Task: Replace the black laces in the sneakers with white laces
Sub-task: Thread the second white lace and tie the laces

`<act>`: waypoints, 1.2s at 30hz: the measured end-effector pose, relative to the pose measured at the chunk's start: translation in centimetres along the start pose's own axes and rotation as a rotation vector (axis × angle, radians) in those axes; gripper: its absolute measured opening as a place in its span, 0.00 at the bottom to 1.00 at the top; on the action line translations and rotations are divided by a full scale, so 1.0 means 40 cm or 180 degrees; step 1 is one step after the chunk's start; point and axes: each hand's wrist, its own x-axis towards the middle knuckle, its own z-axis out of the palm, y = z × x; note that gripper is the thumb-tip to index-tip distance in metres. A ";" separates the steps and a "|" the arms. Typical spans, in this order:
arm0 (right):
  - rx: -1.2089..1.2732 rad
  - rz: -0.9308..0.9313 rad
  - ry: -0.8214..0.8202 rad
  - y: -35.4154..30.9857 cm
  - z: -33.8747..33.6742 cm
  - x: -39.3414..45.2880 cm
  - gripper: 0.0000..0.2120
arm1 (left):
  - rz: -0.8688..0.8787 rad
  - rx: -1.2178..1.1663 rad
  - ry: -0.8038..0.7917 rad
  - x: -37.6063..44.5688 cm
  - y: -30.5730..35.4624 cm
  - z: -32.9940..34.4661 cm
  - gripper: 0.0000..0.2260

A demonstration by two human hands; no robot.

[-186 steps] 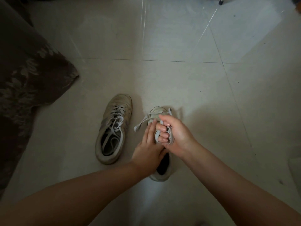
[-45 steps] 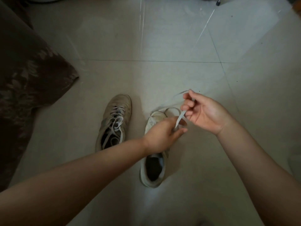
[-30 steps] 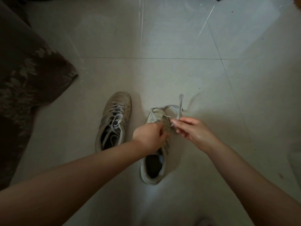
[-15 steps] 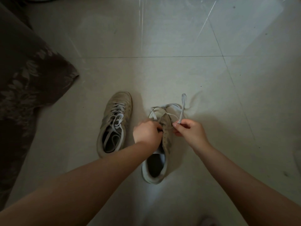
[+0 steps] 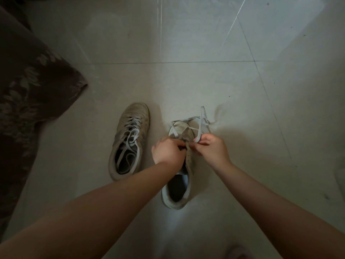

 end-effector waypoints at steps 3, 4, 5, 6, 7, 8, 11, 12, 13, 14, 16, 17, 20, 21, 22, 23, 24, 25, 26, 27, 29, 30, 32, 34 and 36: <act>-0.0044 -0.0009 -0.0011 0.002 0.007 0.001 0.10 | -0.0064 -0.0027 0.0024 0.006 0.004 0.006 0.11; -0.0015 0.0031 -0.0037 0.006 0.009 0.000 0.09 | -0.0035 -0.0059 0.0022 0.007 0.005 0.009 0.11; 0.0004 0.0076 -0.0079 0.010 0.012 -0.003 0.10 | 0.0030 -0.0096 0.0018 0.008 0.005 0.012 0.11; 0.0014 0.0113 -0.0136 0.013 0.014 -0.007 0.11 | 0.0115 -0.0131 0.0021 0.008 0.004 0.014 0.11; 0.0031 0.0138 -0.0192 0.016 0.016 -0.010 0.12 | 0.0210 -0.0164 0.0026 0.009 0.004 0.016 0.10; 0.0079 0.0160 -0.0233 0.020 0.016 -0.011 0.13 | 0.0290 -0.0204 0.0008 0.010 0.001 0.015 0.09; 0.0250 0.0217 -0.0281 0.030 0.016 -0.005 0.11 | 0.0414 -0.0457 -0.0087 0.011 -0.009 -0.005 0.05; 0.0233 0.0198 -0.0282 0.032 0.014 -0.002 0.10 | 0.0391 -0.0599 -0.0148 0.015 -0.013 -0.015 0.04; 0.0199 0.0170 -0.0273 0.034 0.012 0.000 0.09 | 0.0325 -0.0782 -0.0219 0.016 -0.016 -0.029 0.02; 0.0163 0.0141 -0.0251 0.036 0.010 0.002 0.09 | 0.0176 -0.1099 -0.0343 0.018 -0.021 -0.046 0.03; 0.0095 0.0083 -0.0203 0.036 0.003 0.001 0.08 | -0.0255 -0.2392 -0.0740 0.023 -0.038 -0.090 0.07; 0.0075 0.0059 -0.0188 0.036 0.001 -0.002 0.08 | -0.0471 -0.3216 -0.0949 0.025 -0.049 -0.116 0.08; 0.0025 0.0061 -0.0082 0.030 0.000 -0.011 0.13 | -0.1013 -0.4819 -0.1146 0.032 -0.104 -0.176 0.13; 0.0038 0.0105 -0.0049 0.026 0.001 -0.012 0.15 | -0.1133 -0.4726 -0.1066 0.031 -0.119 -0.190 0.15; 0.0070 0.0145 -0.0035 0.022 0.002 -0.013 0.15 | -0.1092 -0.4298 -0.0964 0.028 -0.129 -0.201 0.15; 0.0111 0.0167 -0.0028 0.019 0.004 -0.014 0.16 | -0.0795 -0.3426 -0.0858 0.022 -0.139 -0.209 0.15; 0.0144 0.0169 -0.0011 0.017 0.005 -0.015 0.16 | -0.0238 -0.2033 -0.0752 0.017 -0.149 -0.212 0.14; 0.0160 0.0144 0.0017 0.014 0.005 -0.016 0.17 | 0.0397 -0.0630 -0.0785 0.009 -0.153 -0.213 0.11; 0.0161 0.0107 0.0048 0.013 0.005 -0.017 0.19 | 0.0925 0.0355 -0.0978 -0.001 -0.150 -0.210 0.09; 0.0170 0.0067 0.0070 0.012 0.006 -0.019 0.20 | 0.1293 0.0996 -0.1203 -0.014 -0.142 -0.203 0.07; 0.0210 -0.0048 0.0097 0.010 0.011 -0.023 0.23 | 0.1430 0.1463 -0.1454 -0.038 -0.117 -0.190 0.11; 0.0217 -0.0140 0.0111 0.008 0.014 -0.023 0.24 | 0.1343 0.1545 -0.1429 -0.042 -0.101 -0.182 0.15; 0.0177 -0.0348 0.0171 0.007 0.022 -0.022 0.26 | 0.1269 0.1515 -0.1244 -0.030 -0.077 -0.163 0.22; 0.0160 -0.0489 0.0247 0.004 0.031 -0.022 0.27 | 0.1156 0.1289 -0.1050 -0.012 -0.058 -0.142 0.21; 0.0201 -0.0585 0.0283 0.004 0.037 -0.022 0.27 | 0.0911 0.1041 -0.0994 -0.007 -0.038 -0.118 0.16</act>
